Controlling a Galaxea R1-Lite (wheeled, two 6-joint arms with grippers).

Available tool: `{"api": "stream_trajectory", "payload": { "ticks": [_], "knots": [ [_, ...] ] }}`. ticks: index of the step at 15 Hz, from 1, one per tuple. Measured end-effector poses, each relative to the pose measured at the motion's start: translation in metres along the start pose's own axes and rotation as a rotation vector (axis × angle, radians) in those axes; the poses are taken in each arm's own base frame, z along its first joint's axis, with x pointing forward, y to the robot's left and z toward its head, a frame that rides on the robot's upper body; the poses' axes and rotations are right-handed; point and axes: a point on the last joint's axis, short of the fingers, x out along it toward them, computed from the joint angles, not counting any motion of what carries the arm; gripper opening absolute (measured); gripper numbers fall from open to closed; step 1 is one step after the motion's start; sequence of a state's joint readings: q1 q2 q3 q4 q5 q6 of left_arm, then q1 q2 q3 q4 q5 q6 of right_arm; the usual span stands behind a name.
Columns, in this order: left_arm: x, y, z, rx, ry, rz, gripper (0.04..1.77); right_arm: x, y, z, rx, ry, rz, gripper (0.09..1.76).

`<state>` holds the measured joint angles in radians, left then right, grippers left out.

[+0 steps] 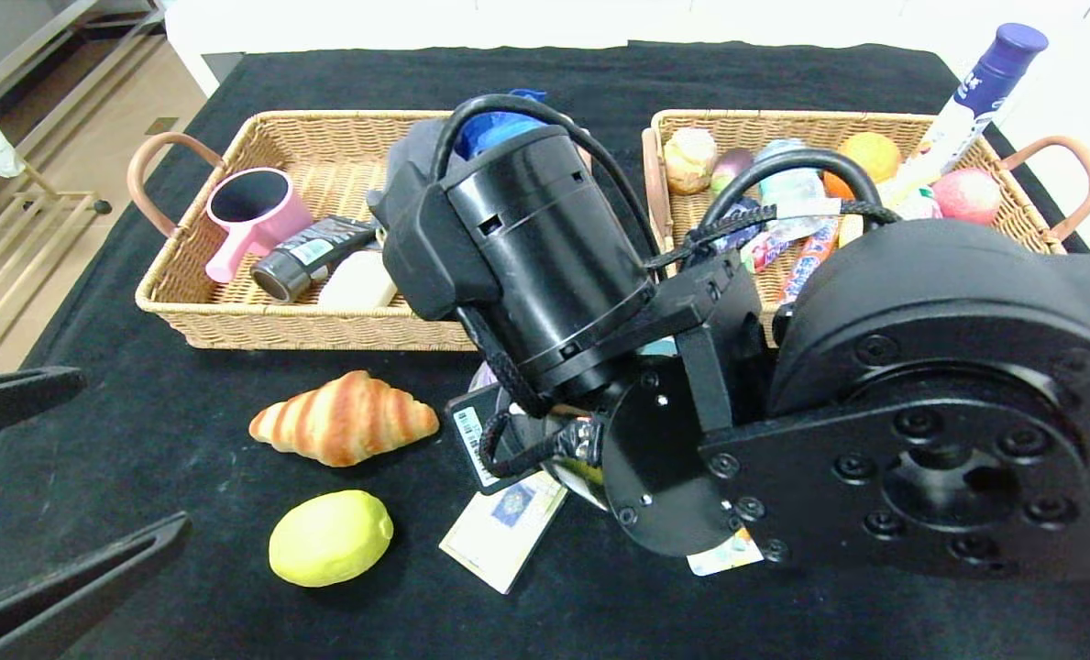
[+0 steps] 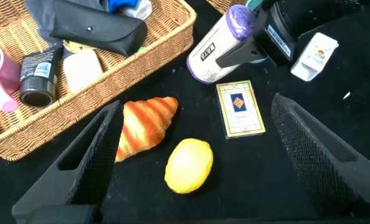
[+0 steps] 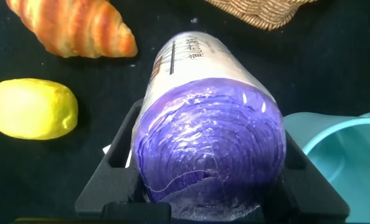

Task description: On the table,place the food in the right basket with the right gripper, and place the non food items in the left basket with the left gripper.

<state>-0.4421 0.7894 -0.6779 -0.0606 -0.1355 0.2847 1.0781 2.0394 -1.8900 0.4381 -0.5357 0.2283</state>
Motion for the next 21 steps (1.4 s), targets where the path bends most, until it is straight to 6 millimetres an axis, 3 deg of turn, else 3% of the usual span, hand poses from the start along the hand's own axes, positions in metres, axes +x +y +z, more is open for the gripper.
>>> {"api": "stream_trajectory", "payload": {
  "ticks": [21],
  "knots": [
    [-0.002, -0.001, -0.002, 0.006, 0.001, -0.004, 1.72, 0.016, 0.01, -0.005, 0.005, -0.033, -0.041, 1.0]
  ]
}}
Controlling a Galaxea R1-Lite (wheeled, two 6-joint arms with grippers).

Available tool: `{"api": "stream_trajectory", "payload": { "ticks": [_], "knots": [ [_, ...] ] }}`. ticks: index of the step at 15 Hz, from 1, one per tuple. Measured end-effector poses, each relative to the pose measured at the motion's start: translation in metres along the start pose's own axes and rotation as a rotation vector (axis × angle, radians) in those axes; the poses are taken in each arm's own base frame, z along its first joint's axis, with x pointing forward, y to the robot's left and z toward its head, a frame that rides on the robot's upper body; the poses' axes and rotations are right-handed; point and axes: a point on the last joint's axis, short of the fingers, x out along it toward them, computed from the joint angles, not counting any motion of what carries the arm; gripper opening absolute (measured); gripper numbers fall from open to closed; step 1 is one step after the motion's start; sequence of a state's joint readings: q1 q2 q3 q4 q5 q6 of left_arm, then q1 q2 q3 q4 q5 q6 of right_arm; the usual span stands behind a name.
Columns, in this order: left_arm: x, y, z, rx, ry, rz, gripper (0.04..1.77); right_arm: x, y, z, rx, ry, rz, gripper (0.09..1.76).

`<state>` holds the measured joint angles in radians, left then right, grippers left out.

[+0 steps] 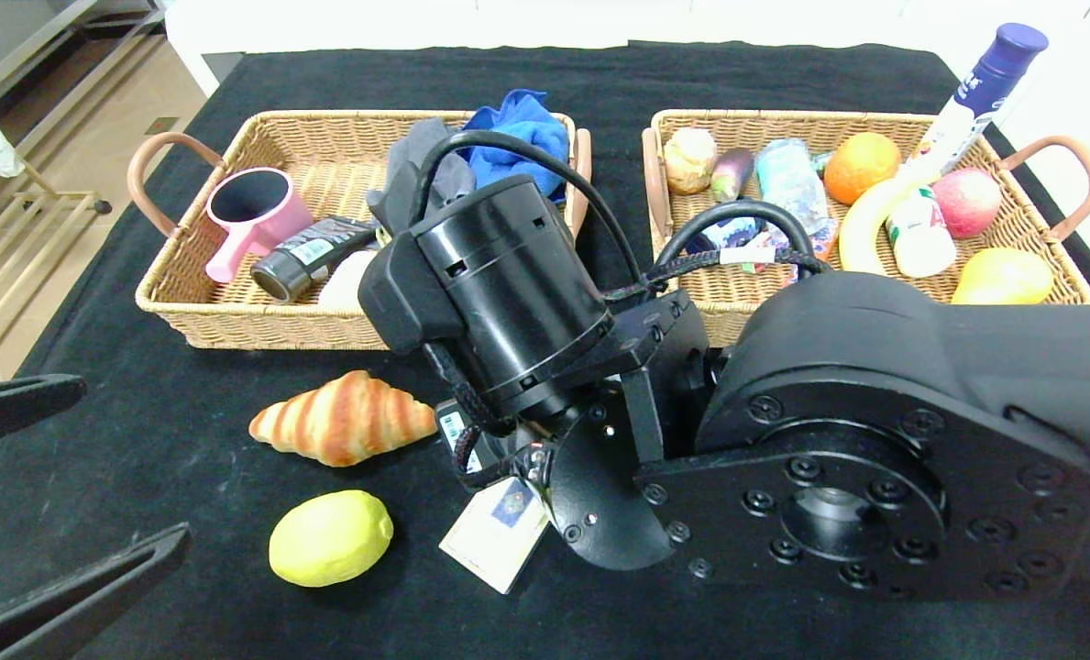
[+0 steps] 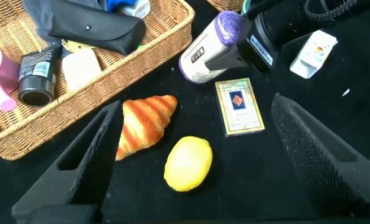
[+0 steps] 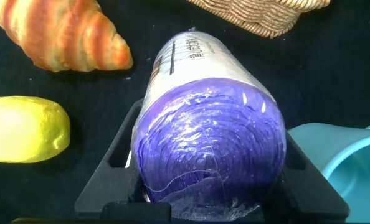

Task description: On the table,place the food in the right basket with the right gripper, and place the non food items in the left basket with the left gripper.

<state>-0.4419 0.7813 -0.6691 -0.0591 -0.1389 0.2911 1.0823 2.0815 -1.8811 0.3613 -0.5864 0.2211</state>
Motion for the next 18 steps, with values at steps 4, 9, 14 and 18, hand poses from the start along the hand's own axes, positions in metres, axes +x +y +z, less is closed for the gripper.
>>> {"api": "stream_trajectory", "payload": {
  "ticks": [4, 9, 14, 18],
  "knots": [
    [0.0, 0.0, -0.0001, 0.0, 0.0, 0.0, 1.72, 0.0001, 0.0005, 0.0001, 0.001, -0.003, 0.001, 1.0],
    [0.0, -0.0002, -0.0006, 0.0, 0.002, 0.0, 1.72, 0.0017, 0.0009, -0.0009, 0.0, -0.002, -0.011, 0.99],
    [-0.0001, -0.0002, -0.0004, 0.002, 0.0, 0.0, 1.72, 0.0041, 0.0019, -0.0026, -0.003, 0.0, -0.022, 0.99],
    [0.0001, -0.0002, -0.0007, 0.002, 0.001, -0.001, 1.72, 0.0046, 0.0025, -0.0035, -0.007, -0.001, -0.036, 1.17]
  ]
}}
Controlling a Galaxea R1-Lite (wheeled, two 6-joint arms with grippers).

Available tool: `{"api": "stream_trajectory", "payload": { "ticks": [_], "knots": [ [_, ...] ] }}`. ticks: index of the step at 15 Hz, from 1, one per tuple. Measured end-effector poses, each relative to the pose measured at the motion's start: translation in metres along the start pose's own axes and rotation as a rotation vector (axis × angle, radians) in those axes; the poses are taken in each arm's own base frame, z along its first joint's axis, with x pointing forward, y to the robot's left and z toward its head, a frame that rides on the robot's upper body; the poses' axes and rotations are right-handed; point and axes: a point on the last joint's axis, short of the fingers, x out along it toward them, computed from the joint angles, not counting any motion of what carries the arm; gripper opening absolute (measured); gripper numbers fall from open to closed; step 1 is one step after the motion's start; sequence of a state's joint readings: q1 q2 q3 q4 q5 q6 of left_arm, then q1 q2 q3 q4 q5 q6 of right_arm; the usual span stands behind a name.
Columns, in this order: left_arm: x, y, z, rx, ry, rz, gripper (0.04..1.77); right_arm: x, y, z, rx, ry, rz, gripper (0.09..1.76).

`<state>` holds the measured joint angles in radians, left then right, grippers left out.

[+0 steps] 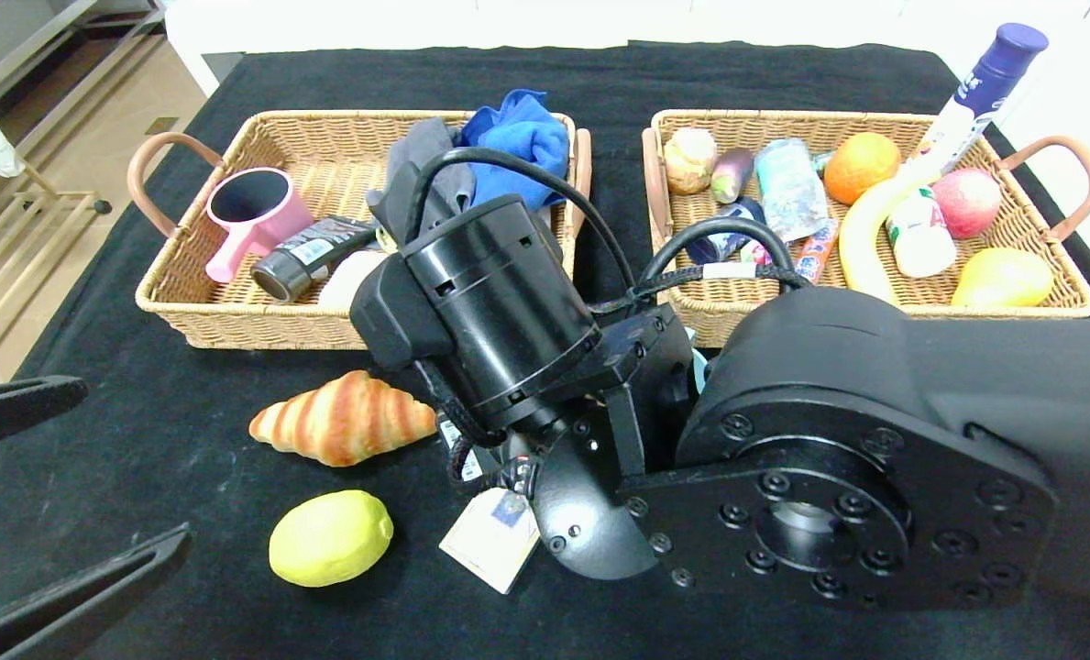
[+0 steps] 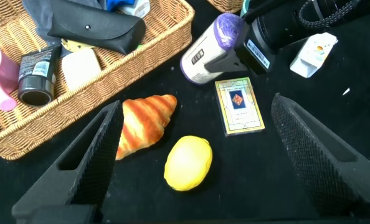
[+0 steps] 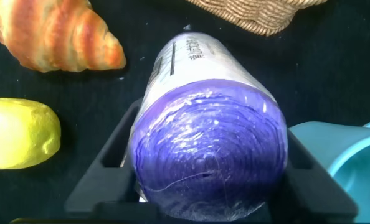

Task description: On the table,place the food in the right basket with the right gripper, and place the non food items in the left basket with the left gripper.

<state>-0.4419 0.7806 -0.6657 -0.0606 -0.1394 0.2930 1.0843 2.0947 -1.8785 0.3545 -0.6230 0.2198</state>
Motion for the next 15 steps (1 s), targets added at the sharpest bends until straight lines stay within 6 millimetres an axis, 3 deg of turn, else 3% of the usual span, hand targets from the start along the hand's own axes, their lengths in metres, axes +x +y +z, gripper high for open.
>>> {"api": "stream_trajectory", "payload": {
  "ticks": [6, 15],
  "knots": [
    [0.0, 0.0, 0.0, 0.0, -0.001, 0.0, 1.72, 0.0, 0.0, 0.0, 0.001, -0.002, -0.001, 1.46],
    [-0.003, -0.001, 0.0, 0.021, -0.015, 0.0, 1.72, -0.013, -0.001, 0.007, -0.022, -0.042, -0.039, 1.63]
  ]
}}
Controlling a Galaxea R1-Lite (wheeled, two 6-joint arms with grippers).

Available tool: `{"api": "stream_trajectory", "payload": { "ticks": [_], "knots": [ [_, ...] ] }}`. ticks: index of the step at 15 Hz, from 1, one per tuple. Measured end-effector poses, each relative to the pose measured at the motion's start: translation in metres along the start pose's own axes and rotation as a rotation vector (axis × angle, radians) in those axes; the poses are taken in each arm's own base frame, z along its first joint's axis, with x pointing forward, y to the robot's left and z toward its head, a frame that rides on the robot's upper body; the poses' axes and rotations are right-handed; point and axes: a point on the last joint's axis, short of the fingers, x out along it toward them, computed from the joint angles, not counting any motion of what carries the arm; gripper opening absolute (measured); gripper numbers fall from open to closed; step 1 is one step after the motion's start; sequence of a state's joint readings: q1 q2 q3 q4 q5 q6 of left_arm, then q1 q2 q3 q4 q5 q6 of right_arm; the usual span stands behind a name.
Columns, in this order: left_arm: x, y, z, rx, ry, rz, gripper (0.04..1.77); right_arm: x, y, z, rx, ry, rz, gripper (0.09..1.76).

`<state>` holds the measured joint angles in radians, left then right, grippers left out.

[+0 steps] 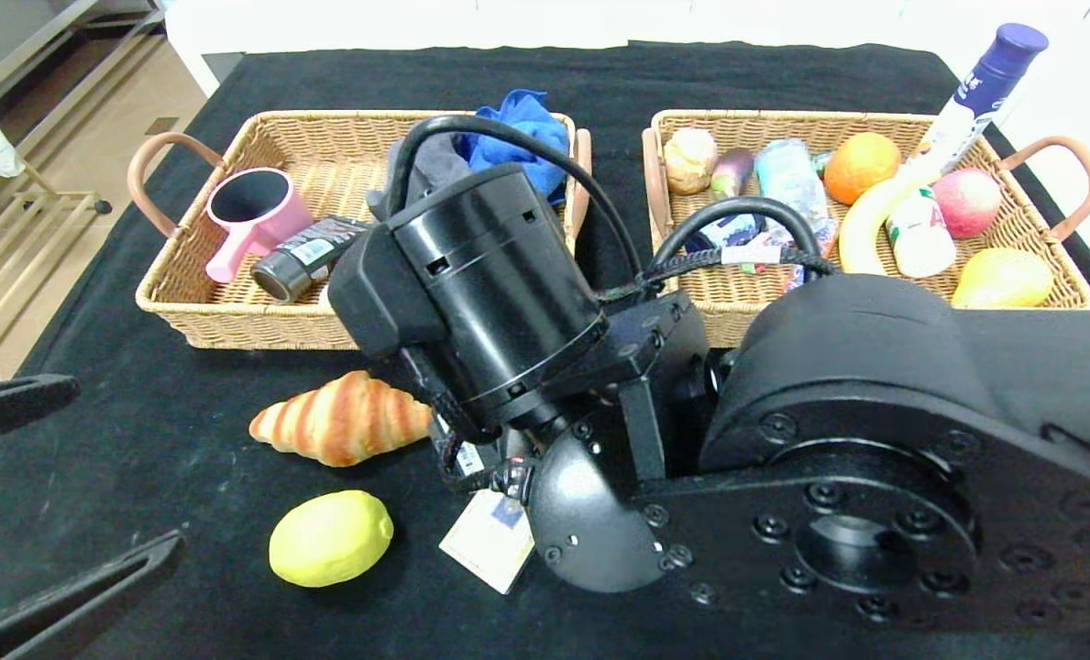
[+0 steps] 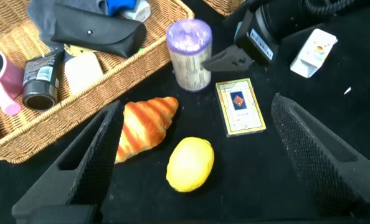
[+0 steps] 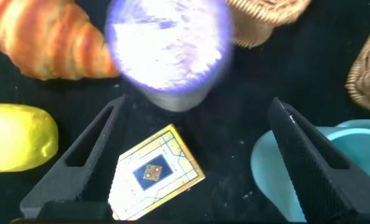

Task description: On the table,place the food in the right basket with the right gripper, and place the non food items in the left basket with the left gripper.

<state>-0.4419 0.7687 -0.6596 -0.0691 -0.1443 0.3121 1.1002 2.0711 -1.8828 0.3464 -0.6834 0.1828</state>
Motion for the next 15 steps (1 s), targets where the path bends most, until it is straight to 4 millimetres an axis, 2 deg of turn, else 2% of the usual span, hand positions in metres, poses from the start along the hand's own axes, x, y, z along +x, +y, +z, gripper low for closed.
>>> {"api": "stream_trajectory", "payload": {
  "ticks": [4, 9, 12, 15],
  "knots": [
    [-0.002, 0.0, 0.001, 0.004, -0.009, 0.002, 1.72, -0.013, -0.006, 0.008, 0.01, -0.021, 0.009, 1.66],
    [-0.002, 0.0, 0.001, 0.004, -0.012, -0.01, 1.72, -0.04, -0.02, 0.019, 0.026, -0.047, 0.009, 1.68],
    [0.0, 0.0, 0.0, 0.002, -0.001, -0.013, 1.72, -0.062, -0.038, 0.024, 0.015, -0.028, 0.0, 1.69],
    [0.001, -0.001, -0.003, 0.009, 0.007, -0.023, 1.72, -0.084, -0.066, 0.024, 0.039, 0.03, -0.019, 1.7]
  ]
}}
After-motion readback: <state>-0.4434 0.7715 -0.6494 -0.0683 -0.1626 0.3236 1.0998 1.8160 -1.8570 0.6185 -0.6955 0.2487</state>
